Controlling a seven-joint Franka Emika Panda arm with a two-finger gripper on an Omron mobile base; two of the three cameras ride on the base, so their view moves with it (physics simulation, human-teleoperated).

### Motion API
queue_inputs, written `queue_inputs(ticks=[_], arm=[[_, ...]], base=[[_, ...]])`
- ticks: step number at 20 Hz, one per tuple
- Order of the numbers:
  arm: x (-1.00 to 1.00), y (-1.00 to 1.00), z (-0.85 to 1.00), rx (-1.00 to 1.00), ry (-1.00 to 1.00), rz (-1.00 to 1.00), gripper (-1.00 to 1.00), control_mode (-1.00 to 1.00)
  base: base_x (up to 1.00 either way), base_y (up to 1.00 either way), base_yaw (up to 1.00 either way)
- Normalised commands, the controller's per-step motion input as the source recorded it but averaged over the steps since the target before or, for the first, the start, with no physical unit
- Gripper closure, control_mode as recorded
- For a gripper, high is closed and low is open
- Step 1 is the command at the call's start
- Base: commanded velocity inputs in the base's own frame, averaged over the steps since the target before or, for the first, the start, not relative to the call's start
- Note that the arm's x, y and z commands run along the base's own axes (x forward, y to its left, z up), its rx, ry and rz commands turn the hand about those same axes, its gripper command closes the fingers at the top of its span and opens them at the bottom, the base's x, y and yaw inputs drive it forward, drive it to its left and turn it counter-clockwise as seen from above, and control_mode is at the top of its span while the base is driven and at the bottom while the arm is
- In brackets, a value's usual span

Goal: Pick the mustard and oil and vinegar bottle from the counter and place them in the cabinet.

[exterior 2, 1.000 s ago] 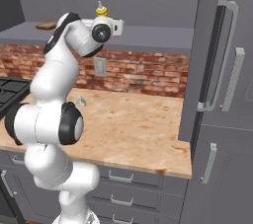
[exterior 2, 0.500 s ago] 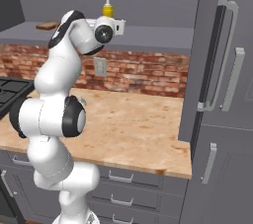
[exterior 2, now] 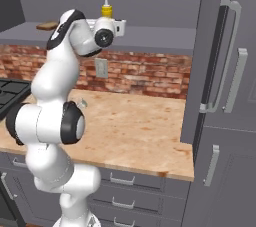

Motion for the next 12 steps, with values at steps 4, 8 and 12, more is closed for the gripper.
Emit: queue_inputs(ticks=[4,8,12], arm=[[-0.78,0.0,0.0,0.0,-0.11,0.0,-1.0,-1.0],[-0.81,0.0,0.0,0.0,-0.08,0.0,-1.0,-1.0],[-0.71,0.0,0.0,0.0,-0.01,0.0,-1.0,-1.0]], base=[[0.0,0.0,0.0],[0.0,0.0,0.0],[0.0,0.0,0.0]])
